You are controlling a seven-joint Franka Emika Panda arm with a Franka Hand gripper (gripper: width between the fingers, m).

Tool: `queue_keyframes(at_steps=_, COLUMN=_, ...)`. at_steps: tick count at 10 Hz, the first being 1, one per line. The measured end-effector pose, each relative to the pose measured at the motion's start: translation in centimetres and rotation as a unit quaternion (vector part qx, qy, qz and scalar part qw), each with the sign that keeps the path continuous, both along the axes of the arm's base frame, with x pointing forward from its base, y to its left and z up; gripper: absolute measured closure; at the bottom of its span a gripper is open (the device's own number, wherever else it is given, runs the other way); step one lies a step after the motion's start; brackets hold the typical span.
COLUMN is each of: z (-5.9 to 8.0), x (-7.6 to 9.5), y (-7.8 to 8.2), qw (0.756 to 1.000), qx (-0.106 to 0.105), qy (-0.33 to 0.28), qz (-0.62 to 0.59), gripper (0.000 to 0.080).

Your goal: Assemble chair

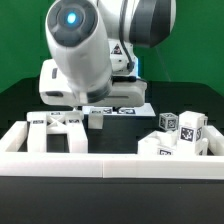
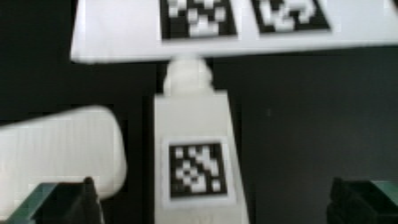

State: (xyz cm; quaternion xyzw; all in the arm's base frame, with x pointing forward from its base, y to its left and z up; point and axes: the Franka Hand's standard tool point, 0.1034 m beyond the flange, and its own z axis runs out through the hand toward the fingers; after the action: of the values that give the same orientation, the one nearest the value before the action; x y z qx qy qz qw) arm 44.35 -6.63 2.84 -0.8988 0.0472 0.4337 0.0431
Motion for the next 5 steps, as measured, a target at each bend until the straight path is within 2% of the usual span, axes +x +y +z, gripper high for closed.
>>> queue_keyframes(at_steps=5, z=-0.43, x=-0.4, y=0.37, qw=1.0, qx=-0.002, qy=-0.002, qz=0.003, gripper=0.015)
